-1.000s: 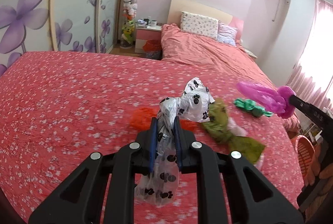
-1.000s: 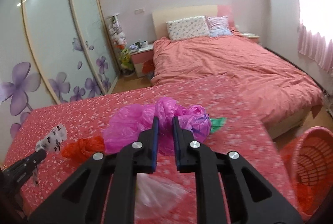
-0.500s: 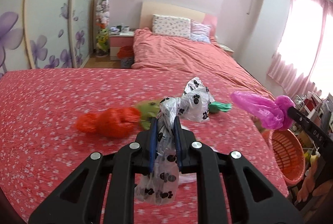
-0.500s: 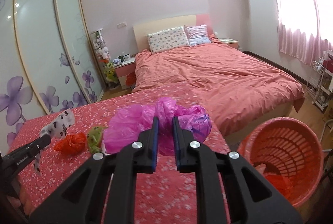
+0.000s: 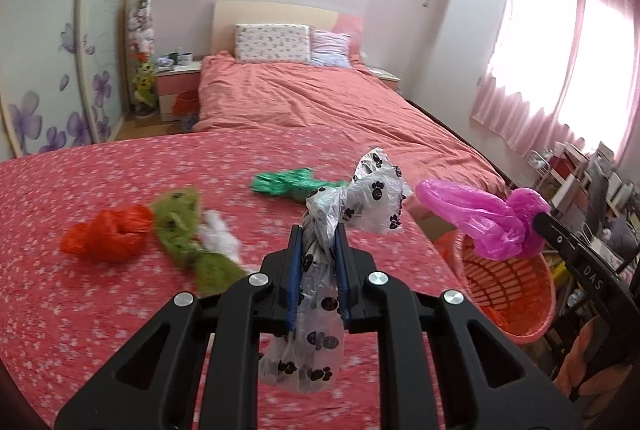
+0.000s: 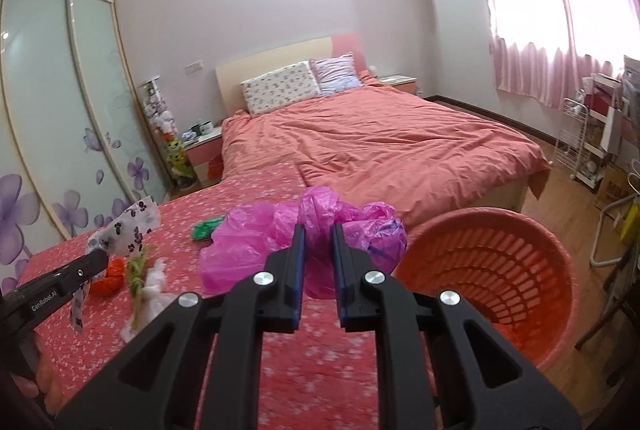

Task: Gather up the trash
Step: 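Carry both bags over the orange basket and lower them into it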

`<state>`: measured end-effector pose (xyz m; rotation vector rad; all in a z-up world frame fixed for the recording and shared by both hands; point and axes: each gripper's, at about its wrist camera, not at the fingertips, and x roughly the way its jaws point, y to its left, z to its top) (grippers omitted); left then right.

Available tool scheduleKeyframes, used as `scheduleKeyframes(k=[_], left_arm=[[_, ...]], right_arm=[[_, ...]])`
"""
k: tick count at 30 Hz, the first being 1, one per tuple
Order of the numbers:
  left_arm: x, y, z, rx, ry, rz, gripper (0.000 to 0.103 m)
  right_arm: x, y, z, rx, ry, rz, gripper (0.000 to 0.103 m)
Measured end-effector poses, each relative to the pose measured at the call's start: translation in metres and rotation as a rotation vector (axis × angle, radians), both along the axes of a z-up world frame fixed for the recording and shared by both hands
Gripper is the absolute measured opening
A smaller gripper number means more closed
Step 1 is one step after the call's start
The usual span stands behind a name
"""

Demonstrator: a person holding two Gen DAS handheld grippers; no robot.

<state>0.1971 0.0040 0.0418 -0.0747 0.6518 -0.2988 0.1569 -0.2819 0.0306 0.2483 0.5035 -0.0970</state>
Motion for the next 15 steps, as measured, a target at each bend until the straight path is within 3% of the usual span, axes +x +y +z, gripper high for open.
scheduleKeyframes(k=[15], left_arm=[[-0.009, -0.061, -0.006, -0.026, 0.014, -0.086, 0.016]], right_arm=[[-0.038, -0.054, -0.01, -0.02, -0.035, -0.133, 0.014]])
